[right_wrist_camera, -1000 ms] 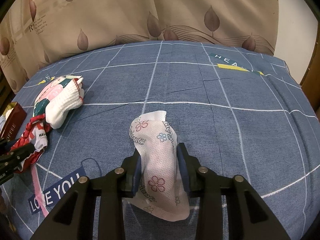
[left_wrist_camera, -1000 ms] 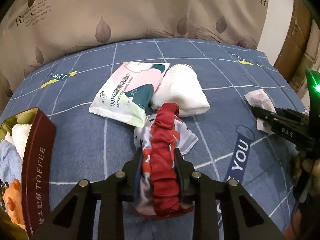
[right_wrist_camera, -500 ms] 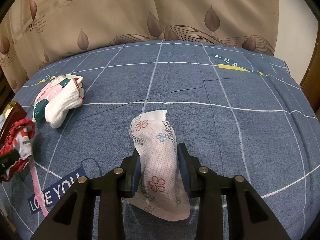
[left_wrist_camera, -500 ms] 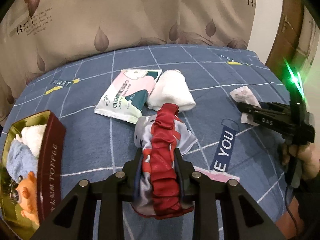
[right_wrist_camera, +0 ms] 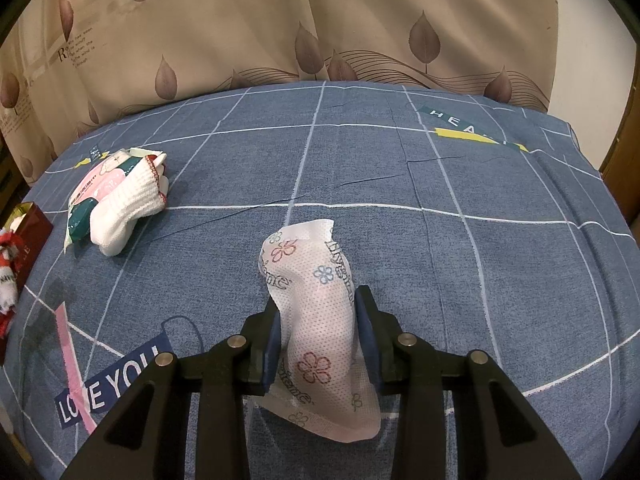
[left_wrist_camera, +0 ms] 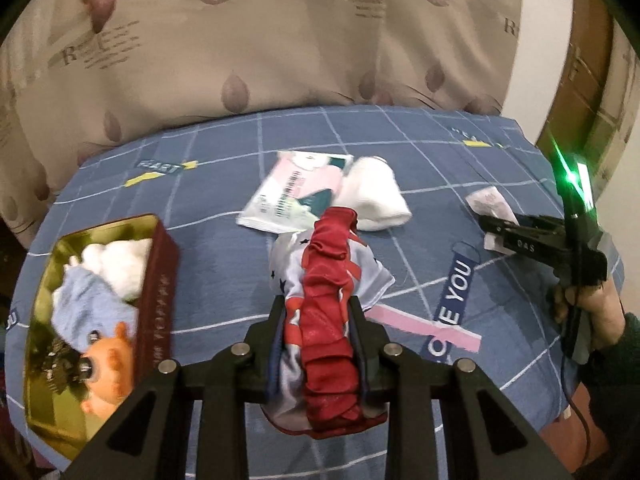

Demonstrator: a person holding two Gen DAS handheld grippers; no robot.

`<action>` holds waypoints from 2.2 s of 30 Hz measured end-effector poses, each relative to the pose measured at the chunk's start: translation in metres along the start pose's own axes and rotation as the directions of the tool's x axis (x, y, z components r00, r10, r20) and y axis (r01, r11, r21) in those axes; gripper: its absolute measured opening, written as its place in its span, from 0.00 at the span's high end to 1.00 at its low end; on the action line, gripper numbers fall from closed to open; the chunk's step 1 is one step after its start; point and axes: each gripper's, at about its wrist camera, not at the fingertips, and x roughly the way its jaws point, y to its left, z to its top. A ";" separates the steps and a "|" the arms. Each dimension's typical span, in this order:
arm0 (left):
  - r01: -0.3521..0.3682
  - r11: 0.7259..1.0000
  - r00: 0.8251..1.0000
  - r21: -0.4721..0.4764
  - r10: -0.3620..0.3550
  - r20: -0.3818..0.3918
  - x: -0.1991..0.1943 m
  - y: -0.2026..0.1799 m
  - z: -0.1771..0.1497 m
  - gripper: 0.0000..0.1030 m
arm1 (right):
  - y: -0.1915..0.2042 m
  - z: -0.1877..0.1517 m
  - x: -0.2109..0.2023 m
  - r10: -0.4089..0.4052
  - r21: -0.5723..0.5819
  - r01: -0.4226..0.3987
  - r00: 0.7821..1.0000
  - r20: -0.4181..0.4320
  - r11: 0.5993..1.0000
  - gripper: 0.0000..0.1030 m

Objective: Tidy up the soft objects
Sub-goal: 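Carry the scrunchie and cloth with the left gripper into the tin and open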

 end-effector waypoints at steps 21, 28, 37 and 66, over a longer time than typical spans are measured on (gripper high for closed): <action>-0.250 0.938 0.964 -0.240 0.264 0.026 -0.040 0.135 0.009 0.73 | 0.000 0.000 0.000 -0.002 -0.005 0.002 1.000 -0.001 1.000 0.66; -0.311 0.896 0.946 -0.318 0.323 -0.015 -0.035 0.179 0.005 0.73 | 0.000 0.000 0.000 -0.005 -0.007 0.005 1.000 -0.001 1.000 0.66; -0.316 0.887 0.945 -0.337 0.324 -0.034 -0.017 0.197 0.008 0.72 | -0.001 0.000 0.001 -0.010 -0.013 0.010 1.000 -0.002 1.000 0.66; -0.381 0.870 0.919 -0.313 0.395 -0.021 -0.050 0.189 -0.017 0.51 | 0.000 0.000 0.001 -0.012 -0.016 0.012 1.000 -0.002 1.000 0.66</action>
